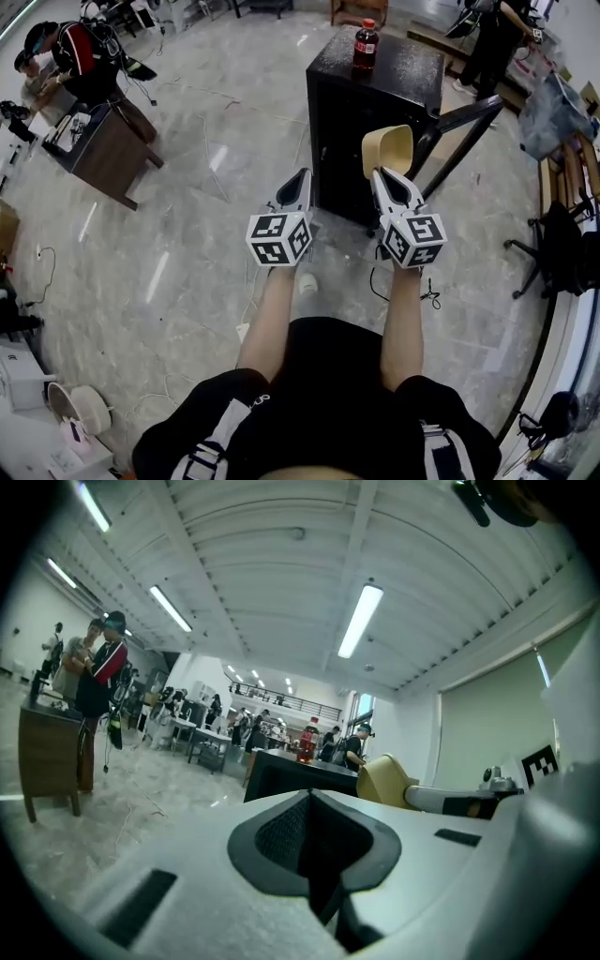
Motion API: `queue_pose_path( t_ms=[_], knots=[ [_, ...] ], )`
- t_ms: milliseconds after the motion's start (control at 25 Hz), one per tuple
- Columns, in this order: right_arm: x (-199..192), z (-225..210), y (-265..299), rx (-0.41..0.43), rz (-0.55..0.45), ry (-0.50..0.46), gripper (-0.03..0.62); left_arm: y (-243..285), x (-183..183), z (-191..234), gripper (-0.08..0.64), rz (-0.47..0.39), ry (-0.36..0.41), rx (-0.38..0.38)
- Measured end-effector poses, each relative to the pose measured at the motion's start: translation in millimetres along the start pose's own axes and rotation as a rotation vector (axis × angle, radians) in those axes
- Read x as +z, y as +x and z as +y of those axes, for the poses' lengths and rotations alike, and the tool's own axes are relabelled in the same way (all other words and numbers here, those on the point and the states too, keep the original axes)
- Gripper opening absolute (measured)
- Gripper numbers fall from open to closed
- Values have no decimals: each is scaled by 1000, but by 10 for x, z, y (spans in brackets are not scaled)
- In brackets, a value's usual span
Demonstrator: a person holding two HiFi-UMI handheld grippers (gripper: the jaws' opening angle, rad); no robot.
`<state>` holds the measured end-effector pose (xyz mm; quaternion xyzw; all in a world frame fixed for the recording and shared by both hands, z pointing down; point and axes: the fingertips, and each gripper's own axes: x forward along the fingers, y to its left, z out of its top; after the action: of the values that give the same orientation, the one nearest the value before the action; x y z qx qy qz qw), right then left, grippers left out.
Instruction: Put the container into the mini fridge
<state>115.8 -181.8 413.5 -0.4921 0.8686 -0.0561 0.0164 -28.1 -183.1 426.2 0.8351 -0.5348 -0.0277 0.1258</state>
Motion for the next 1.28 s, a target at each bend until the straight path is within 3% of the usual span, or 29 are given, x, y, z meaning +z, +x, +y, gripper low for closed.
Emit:
queue_pose_path(
  t_ms=[240,560,840,1040,1280],
  knots=[
    [-83,-126,766,-20,45,3,23,653,189,588,11,31,-29,-18],
    [-352,-263,1247,-46,121,11,23,1221,69,866,11,95,-37,-71],
    [-455,-147,1548,44,203,-39,23,1345,94,1016,11,98,-46,-49],
    [-692,-122,1726,88,322,-153,23,1420,23,1174,11,102,-81,-18],
    [-952,-350,1885,80,466,-333,23,1528,-28,1270,11,106,-91,-13]
  ],
)
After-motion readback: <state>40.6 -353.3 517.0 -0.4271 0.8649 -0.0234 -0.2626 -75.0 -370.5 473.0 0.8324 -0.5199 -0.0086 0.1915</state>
